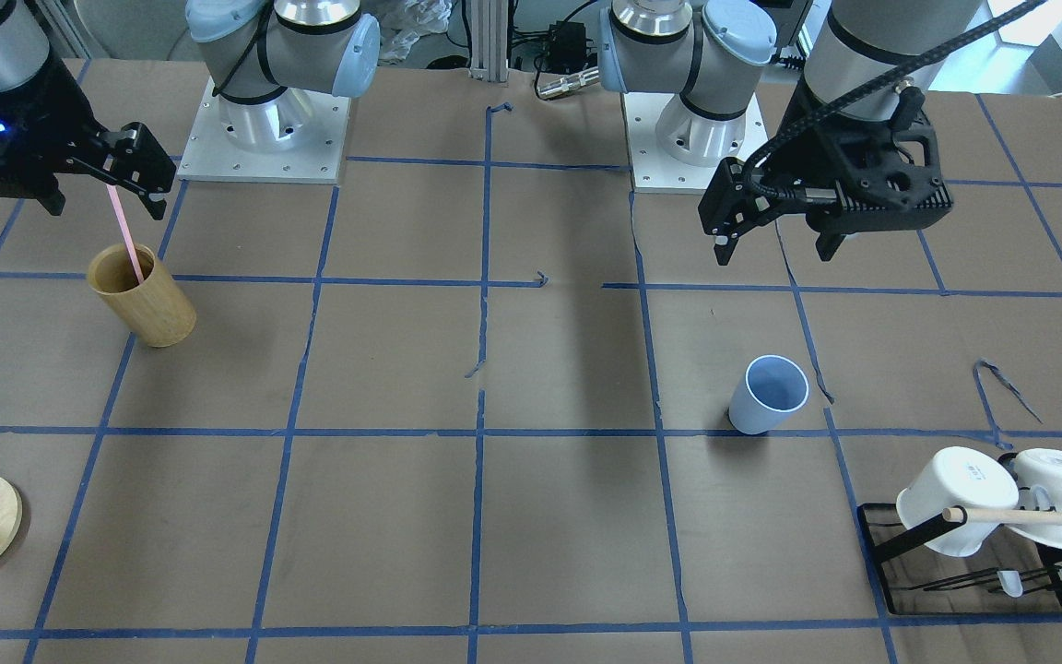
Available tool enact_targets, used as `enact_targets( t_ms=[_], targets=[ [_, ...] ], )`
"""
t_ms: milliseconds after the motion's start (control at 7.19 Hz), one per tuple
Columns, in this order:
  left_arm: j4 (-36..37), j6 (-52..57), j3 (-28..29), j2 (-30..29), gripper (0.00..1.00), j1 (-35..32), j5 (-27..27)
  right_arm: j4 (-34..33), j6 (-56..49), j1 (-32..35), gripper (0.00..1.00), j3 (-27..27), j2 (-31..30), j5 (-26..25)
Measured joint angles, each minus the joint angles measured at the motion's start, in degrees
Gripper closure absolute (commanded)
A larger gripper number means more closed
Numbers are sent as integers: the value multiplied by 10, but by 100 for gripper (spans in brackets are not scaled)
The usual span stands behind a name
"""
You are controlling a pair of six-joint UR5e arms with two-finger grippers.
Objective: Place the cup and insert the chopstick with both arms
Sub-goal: 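Lower the left gripper to the blue cup while the right descends to the bamboo cup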
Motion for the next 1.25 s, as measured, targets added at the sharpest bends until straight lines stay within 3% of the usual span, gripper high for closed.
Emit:
enact_targets(
  t_ms=[417, 974, 1113, 1252],
  targets=[
    [8, 1, -53, -11, 0, 14, 8, -3, -69, -74, 0, 58, -17, -12],
    [222, 87, -173, -44, 2, 66, 29, -37, -105, -150, 1, 164, -37, -11],
    [248, 100, -194, -58, 2, 73, 29, -39, -106, -162, 13, 182, -38, -13],
    [265, 106, -210, -72, 13, 77, 29, -38, -108, -168, 26, 191, -40, -15]
  ],
)
